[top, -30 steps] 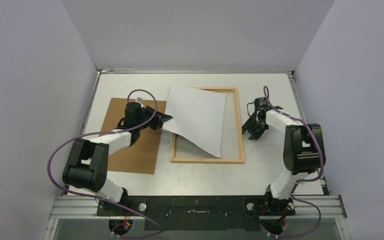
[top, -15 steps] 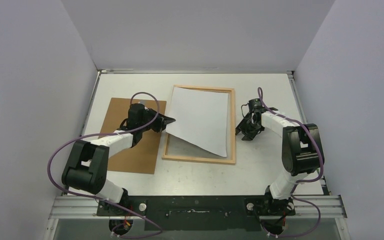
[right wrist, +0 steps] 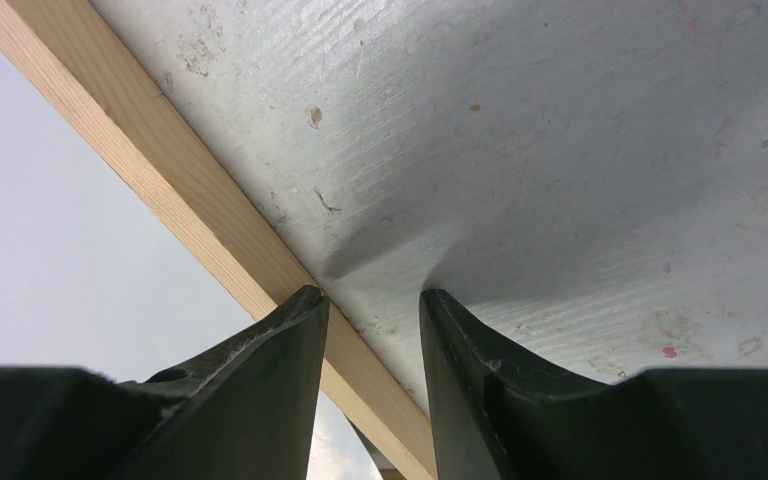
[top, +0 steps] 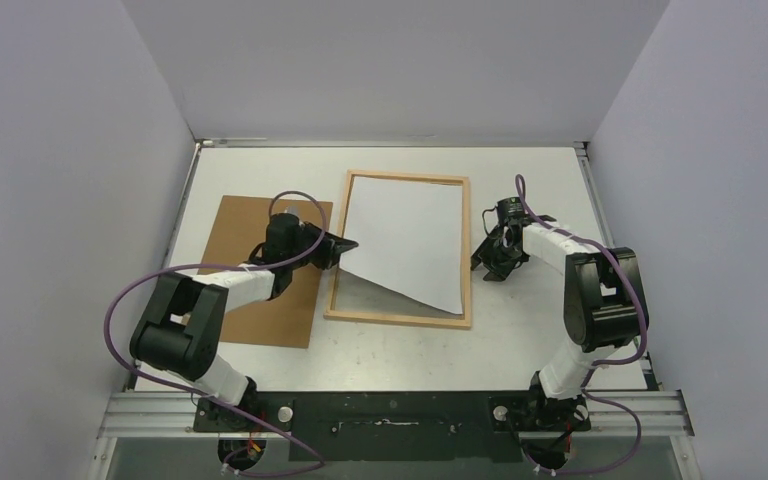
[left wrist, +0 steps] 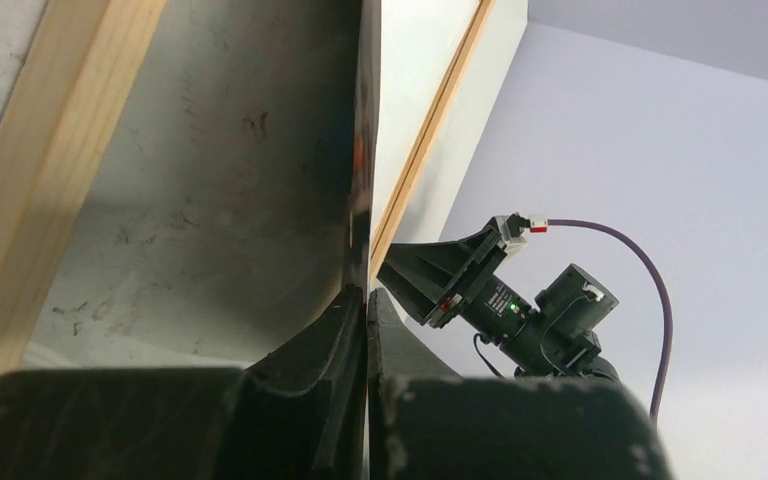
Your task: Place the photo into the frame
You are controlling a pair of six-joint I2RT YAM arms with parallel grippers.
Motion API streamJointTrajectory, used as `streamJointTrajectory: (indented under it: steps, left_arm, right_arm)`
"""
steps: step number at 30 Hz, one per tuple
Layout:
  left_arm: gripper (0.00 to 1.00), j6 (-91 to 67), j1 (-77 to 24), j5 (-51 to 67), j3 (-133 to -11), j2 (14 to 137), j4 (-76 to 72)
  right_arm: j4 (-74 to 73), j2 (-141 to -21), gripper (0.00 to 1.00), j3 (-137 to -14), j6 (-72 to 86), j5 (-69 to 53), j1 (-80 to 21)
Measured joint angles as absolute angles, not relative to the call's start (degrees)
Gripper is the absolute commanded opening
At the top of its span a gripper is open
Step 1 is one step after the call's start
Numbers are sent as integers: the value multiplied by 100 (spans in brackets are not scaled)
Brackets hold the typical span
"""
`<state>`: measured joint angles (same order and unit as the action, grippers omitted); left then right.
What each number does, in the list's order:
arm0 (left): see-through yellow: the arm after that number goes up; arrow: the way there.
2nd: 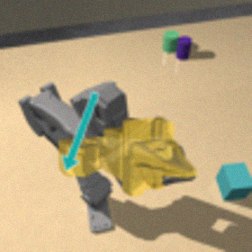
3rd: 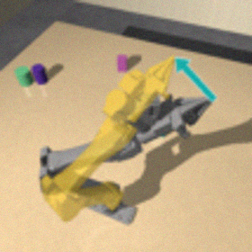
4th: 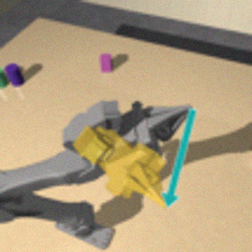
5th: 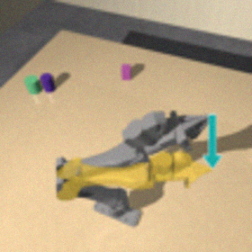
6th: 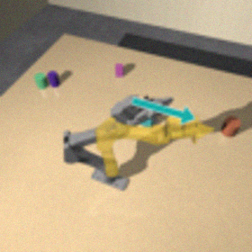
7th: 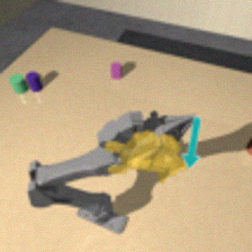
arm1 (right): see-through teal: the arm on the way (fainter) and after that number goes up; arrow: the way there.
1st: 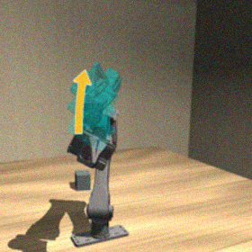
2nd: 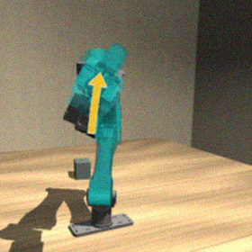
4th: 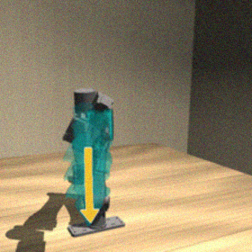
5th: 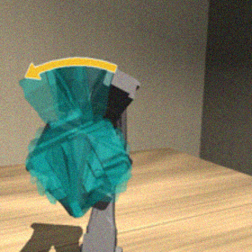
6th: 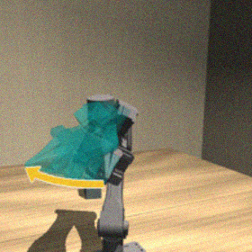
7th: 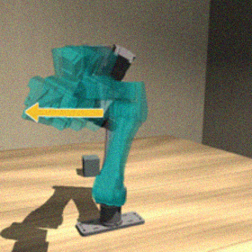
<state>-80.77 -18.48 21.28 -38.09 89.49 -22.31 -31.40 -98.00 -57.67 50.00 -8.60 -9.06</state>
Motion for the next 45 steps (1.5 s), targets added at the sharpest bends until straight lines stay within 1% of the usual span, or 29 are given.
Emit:
streamJointTrajectory:
  steps: [12, 26, 32, 45]
  left_arm:
    - [0, -8648, -1981, 1710, -3538, 9098, -2593]
    - [0, -8646, -1914, 1920, -3551, 9411, -2598]
    - [0, -8683, -1896, 2043, -3627, 9631, -2622]
    - [1, -8753, -1892, 1992, -3660, 9640, -2637]
  right_arm:
    - [-3105, -9780, 40, -5739, 5013, -860, -899]
    - [-3083, -9760, 40, -5717, 5019, -858, -899]
    - [-3074, -9760, 42, -5714, 5022, -858, -899]
    - [-3063, -9754, 43, -5714, 5039, -860, -899]
